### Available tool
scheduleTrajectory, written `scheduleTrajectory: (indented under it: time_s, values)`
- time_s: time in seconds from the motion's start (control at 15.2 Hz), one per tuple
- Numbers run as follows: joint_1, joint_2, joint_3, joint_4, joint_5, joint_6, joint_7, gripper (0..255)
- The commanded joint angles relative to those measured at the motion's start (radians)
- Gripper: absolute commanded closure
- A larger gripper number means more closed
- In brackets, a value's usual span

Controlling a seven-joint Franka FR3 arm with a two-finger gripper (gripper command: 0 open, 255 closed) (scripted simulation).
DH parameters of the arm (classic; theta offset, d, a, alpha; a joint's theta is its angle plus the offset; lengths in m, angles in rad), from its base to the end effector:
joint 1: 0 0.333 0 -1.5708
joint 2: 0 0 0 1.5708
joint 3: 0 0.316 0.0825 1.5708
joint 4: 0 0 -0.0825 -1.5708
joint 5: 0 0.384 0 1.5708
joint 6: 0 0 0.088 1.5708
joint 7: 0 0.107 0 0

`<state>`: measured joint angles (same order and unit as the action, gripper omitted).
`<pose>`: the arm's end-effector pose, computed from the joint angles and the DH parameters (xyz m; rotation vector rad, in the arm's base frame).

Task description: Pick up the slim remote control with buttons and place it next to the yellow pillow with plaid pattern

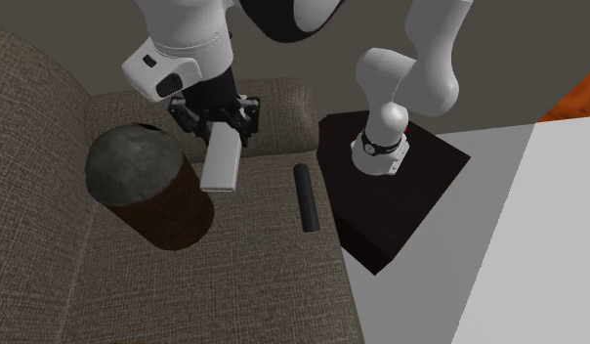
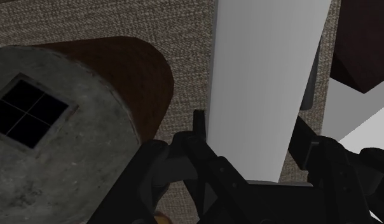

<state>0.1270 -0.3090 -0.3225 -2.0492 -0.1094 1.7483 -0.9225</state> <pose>0.4540 -0.1156 0.5609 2.9108 1.1648 -0.0170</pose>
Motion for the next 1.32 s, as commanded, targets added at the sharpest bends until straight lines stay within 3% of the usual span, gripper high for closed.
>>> scheduleTrajectory:
  time_s: [0.0, 0.92, 1.25]
  values:
    - [0.002, 0.001, 0.003, 0.028, 0.002, -0.027, 0.001, 255]
    - [0.008, 0.036, 0.008, 0.250, 0.015, -0.216, -0.010, 255]
    - [0.043, 0.097, 0.055, 0.307, 0.043, -0.217, 0.068, 255]
